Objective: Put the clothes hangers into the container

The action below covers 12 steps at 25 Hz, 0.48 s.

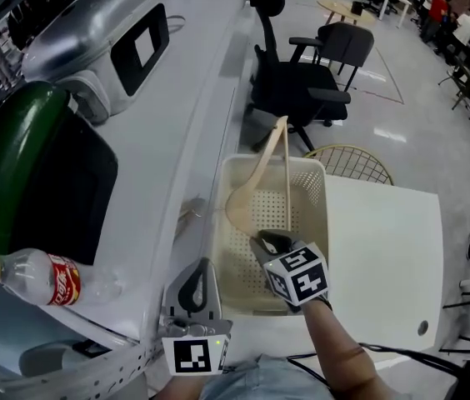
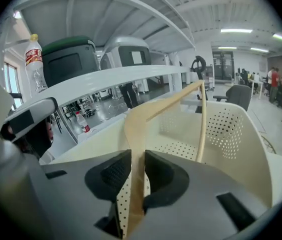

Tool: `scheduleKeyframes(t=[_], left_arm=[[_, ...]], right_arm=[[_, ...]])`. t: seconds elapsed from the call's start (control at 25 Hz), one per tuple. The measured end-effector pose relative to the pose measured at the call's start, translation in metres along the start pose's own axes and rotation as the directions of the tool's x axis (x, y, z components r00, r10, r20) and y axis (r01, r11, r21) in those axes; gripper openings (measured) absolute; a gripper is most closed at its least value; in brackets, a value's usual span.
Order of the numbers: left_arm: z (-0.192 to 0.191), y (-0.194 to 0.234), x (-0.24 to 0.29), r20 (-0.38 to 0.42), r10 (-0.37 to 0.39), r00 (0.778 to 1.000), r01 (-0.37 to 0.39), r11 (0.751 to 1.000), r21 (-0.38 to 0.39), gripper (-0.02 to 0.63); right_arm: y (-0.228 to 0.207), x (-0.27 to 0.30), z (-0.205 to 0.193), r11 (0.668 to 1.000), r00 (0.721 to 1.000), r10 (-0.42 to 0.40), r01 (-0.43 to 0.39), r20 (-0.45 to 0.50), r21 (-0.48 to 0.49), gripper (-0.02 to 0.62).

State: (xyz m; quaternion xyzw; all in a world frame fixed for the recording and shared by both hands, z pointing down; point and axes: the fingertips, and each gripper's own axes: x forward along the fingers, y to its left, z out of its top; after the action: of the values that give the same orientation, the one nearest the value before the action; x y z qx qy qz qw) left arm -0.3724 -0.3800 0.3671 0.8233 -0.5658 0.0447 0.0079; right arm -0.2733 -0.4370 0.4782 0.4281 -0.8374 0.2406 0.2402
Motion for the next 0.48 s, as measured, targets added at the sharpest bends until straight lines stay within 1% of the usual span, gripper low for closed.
scheduleKeyframes(t=[0.08, 0.24, 0.32, 0.48], left_arm=[[-0.001, 0.0, 0.001, -0.006, 0.0, 1.0, 0.0, 1.0, 0.001, 0.011], [-0.004, 0.0, 0.003, -0.015, 0.001, 1.0, -0.001, 1.0, 0.004, 0.012], [-0.004, -0.001, 0.003, -0.015, 0.0, 1.0, 0.001, 1.0, 0.007, 0.012], [-0.004, -0.005, 0.003, -0.02, -0.005, 1.0, 0.005, 1.0, 0.004, 0.012]], right_arm=[[-0.004, 0.003, -0.004, 0.999, 1.0, 0.006, -0.006, -0.01, 0.036, 0.077], [-0.008, 0.007, -0.009, 0.994, 0.999, 0.035, -0.032, -0.019, 0.105, 0.077], [-0.009, 0.007, -0.009, 0.991, 0.999, 0.041, -0.039, -0.009, 0.126, 0.077], [-0.015, 0.001, -0.006, 0.99, 1.0, 0.017, -0.02, 0.027, 0.139, 0.077]])
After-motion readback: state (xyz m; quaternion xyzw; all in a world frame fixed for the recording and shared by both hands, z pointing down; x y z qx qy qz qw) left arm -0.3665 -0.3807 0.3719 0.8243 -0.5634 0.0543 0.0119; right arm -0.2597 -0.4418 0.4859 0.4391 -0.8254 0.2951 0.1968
